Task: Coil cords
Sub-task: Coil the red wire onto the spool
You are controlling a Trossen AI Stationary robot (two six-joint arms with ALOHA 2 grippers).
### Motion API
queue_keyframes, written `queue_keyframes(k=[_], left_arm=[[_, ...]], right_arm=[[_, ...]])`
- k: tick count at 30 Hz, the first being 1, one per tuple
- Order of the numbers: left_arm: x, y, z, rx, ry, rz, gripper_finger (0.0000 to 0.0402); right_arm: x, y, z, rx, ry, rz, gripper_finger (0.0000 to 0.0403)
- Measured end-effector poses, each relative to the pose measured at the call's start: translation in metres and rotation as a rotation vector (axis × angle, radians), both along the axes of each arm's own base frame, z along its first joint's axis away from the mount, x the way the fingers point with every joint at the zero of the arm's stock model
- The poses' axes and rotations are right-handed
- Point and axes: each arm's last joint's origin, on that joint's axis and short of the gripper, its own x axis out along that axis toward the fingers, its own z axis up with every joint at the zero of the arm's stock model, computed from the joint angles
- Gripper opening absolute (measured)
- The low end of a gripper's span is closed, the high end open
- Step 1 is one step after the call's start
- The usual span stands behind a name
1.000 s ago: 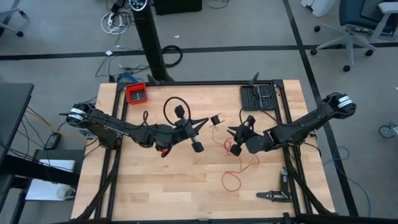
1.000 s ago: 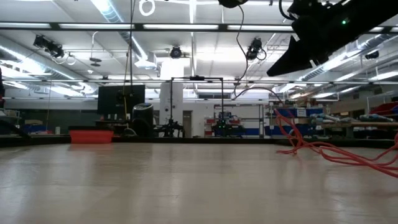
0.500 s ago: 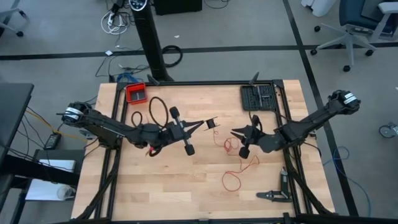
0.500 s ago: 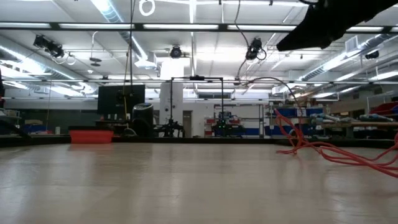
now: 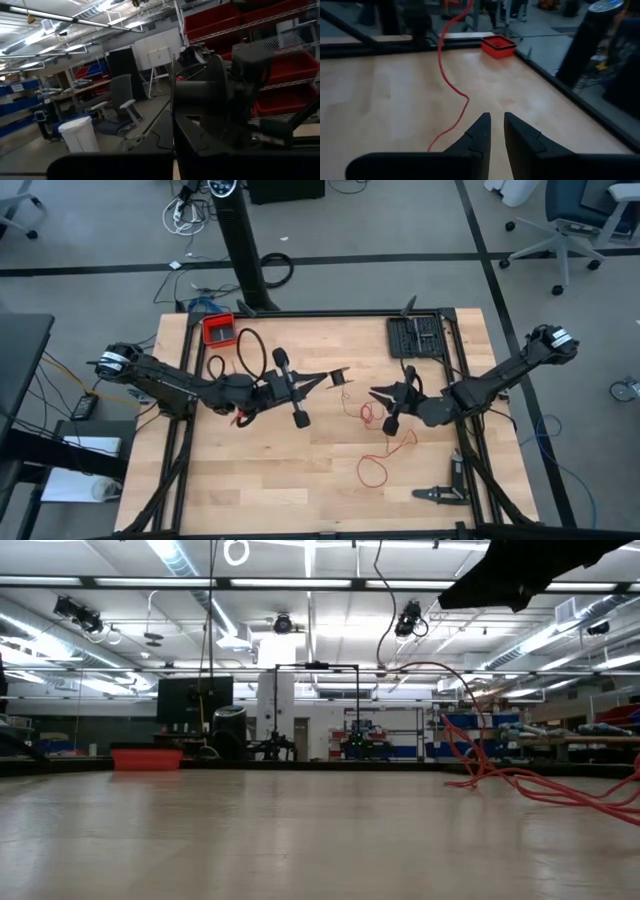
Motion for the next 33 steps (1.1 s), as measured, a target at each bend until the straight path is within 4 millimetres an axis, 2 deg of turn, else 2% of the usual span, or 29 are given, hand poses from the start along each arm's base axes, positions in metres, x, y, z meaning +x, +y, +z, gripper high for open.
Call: queue_keyframes(k=[6, 12, 16, 20, 33], left_arm=[[-0.001, 0.001, 0.003, -0.059, -0.050, 0.000, 0.0003], [-0.001, 0.001, 0.004, -0.069, -0.066, 0.014, 0.0003], [-0.001, 0.001, 0.004, -0.069, -0.063, 0.015, 0.0003], [-0.001, 0.001, 0.004, -0.066, -0.057, 0.025, 0.0003], [-0.001, 0.001, 0.003, -0.063, -0.048, 0.029, 0.0003]], right_arm=[[0.011, 0.006, -0.011, -0.062, 0.007, -0.058, 0.0052], [0.029, 0.010, -0.024, -0.033, 0.030, 0.045, 0.0052], [0.036, 0.007, -0.031, 0.071, 0.061, 0.149, 0.0052], [0.036, 0.003, -0.032, 0.143, 0.087, 0.218, 0.0052], [0.029, -0.002, -0.039, 0.181, 0.205, 0.226, 0.0068]])
